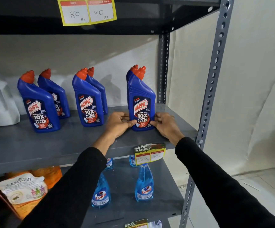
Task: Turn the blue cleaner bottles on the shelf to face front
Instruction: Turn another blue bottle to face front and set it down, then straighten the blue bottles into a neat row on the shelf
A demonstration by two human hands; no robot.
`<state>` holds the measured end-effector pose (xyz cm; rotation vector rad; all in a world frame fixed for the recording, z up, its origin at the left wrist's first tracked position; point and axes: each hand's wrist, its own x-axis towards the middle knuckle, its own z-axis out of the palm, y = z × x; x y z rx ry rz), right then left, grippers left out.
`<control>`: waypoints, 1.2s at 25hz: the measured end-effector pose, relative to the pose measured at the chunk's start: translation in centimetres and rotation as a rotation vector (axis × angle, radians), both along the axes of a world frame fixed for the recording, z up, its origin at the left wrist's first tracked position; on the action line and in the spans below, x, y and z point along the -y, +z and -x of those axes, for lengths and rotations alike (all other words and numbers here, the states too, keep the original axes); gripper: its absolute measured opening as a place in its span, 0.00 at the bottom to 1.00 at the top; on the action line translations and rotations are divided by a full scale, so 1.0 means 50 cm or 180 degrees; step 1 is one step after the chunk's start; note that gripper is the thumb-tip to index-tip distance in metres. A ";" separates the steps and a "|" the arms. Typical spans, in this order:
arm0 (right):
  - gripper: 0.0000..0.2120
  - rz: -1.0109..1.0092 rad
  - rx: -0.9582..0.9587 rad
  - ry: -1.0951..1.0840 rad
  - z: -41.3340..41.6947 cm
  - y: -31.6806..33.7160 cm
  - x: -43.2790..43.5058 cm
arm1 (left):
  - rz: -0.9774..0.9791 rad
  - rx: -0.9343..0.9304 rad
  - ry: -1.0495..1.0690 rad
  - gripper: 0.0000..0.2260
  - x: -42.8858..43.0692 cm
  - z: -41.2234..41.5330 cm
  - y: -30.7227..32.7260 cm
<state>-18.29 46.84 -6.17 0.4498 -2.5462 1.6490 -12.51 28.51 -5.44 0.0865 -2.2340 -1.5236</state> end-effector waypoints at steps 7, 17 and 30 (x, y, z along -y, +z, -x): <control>0.19 -0.0070 -0.0167 0.0096 -0.023 -0.002 -0.016 | -0.0022 -0.0050 -0.0114 0.11 -0.004 -0.020 -0.003; 0.31 0.1234 -0.2915 -0.0225 -0.161 0.042 0.031 | -0.0011 -0.2156 0.0912 0.11 0.070 -0.098 0.008; 0.19 0.0377 0.0055 0.0834 -0.114 0.046 0.367 | 0.0130 -0.0310 0.0897 0.17 0.301 -0.090 -0.020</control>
